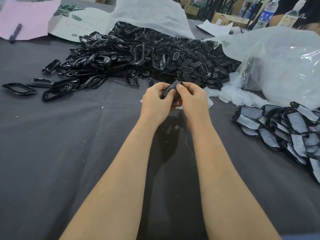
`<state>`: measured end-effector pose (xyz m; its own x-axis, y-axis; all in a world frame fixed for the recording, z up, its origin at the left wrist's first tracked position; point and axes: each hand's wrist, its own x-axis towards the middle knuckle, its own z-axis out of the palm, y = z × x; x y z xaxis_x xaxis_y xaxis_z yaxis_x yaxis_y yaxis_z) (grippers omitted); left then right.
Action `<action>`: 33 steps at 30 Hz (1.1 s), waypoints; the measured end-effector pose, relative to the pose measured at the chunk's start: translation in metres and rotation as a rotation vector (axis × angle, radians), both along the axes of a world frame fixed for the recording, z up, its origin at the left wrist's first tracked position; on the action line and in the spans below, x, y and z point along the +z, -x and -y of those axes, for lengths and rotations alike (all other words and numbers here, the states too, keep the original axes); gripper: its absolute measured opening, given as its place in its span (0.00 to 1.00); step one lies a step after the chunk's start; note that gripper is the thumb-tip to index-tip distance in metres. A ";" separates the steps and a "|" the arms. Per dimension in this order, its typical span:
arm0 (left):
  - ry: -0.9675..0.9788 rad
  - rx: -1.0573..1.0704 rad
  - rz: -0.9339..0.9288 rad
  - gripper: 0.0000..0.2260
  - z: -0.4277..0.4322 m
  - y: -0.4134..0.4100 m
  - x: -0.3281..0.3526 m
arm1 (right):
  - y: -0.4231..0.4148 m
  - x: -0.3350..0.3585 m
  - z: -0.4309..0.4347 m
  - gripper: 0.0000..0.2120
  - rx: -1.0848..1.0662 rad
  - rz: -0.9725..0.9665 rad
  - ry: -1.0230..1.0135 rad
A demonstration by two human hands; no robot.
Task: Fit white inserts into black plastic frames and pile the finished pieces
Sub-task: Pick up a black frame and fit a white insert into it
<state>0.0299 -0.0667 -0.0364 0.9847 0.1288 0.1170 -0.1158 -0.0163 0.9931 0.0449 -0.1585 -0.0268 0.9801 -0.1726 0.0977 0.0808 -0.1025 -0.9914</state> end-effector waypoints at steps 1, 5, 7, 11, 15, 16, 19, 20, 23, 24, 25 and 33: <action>-0.007 -0.003 -0.003 0.07 0.000 0.000 0.000 | 0.000 -0.001 0.000 0.05 -0.008 -0.001 0.029; -0.034 -0.004 -0.010 0.04 0.002 -0.001 -0.001 | -0.001 -0.001 -0.002 0.07 -0.033 -0.011 0.090; -0.032 0.002 -0.010 0.06 0.001 -0.001 -0.001 | -0.001 -0.001 -0.003 0.09 -0.043 -0.011 0.107; 0.035 0.039 -0.003 0.06 0.000 -0.001 -0.001 | 0.003 -0.001 -0.003 0.09 -0.119 0.121 0.193; 0.043 0.113 0.000 0.06 0.000 -0.001 0.000 | 0.008 0.000 -0.005 0.07 -0.199 0.317 0.368; -0.006 0.136 0.012 0.07 0.000 -0.001 -0.001 | 0.008 0.000 -0.006 0.07 -0.196 0.336 0.407; -0.197 0.188 0.044 0.04 0.000 -0.001 -0.001 | 0.010 -0.001 -0.007 0.06 -0.187 0.345 0.456; -0.233 0.198 0.062 0.03 0.001 0.000 -0.001 | 0.010 -0.001 -0.007 0.06 -0.188 0.338 0.457; -0.318 0.212 0.119 0.04 0.003 0.002 -0.002 | 0.009 -0.001 -0.008 0.05 -0.182 0.294 0.429; -0.350 0.214 0.132 0.04 0.003 0.003 -0.002 | 0.009 -0.001 -0.008 0.05 -0.173 0.267 0.408; -0.379 0.216 0.142 0.05 0.004 0.003 -0.003 | 0.008 -0.001 -0.008 0.04 -0.160 0.235 0.384; -0.345 0.248 0.174 0.05 0.004 0.004 -0.002 | 0.008 -0.001 -0.010 0.04 -0.117 0.228 0.306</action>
